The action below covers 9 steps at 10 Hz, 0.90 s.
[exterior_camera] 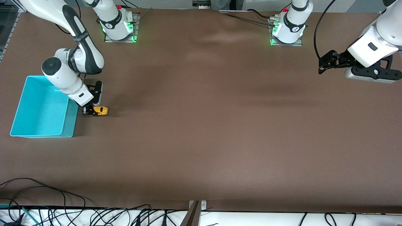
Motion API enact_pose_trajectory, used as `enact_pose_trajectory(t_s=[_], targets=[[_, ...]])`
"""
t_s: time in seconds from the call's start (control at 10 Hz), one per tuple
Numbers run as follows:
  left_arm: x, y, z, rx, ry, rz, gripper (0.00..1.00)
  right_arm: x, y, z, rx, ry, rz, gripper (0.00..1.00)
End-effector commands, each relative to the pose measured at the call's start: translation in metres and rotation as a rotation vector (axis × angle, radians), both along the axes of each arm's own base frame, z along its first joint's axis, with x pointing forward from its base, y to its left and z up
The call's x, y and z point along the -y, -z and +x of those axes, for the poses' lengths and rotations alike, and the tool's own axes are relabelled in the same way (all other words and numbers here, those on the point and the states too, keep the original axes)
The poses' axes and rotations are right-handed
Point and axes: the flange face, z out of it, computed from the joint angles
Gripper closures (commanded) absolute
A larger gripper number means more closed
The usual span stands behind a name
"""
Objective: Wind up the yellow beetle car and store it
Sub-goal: 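Lift the car with the right gripper and carry it over the bin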
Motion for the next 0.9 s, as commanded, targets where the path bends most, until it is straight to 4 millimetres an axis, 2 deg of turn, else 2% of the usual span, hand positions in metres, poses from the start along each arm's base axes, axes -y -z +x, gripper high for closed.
enact_pose_trajectory(t_s=[0.0, 0.1, 0.3, 0.4, 0.5, 0.6, 0.8], targets=[[-0.003, -0.005, -0.003, -0.001, 0.016, -0.001, 0.0, 0.001, -0.051, 0.01, -0.032, 0.013, 0.017, 1.0], [-0.003, -0.005, -0.003, -0.001, 0.016, -0.001, 0.0, 0.005, -0.069, 0.014, -0.051, 0.027, 0.025, 1.0], [-0.003, -0.005, -0.003, -0.001, 0.016, -0.001, 0.0, 0.032, -0.103, 0.019, -0.098, 0.074, 0.034, 1.0], [-0.003, -0.005, -0.003, -0.001, 0.014, 0.0, 0.0, 0.055, -0.121, 0.021, -0.11, 0.115, 0.037, 1.0], [-0.003, -0.005, -0.003, -0.001, 0.014, 0.0, 0.0, 0.081, -0.129, 0.02, -0.126, 0.158, 0.037, 1.0], [-0.003, -0.005, -0.003, -0.001, 0.014, 0.0, 0.0, 0.108, -0.127, 0.015, -0.133, 0.165, 0.033, 1.0], [-0.002, -0.005, -0.003, -0.001, 0.016, 0.0, 0.0, 0.161, -0.111, 0.003, -0.154, 0.19, 0.02, 1.0]])
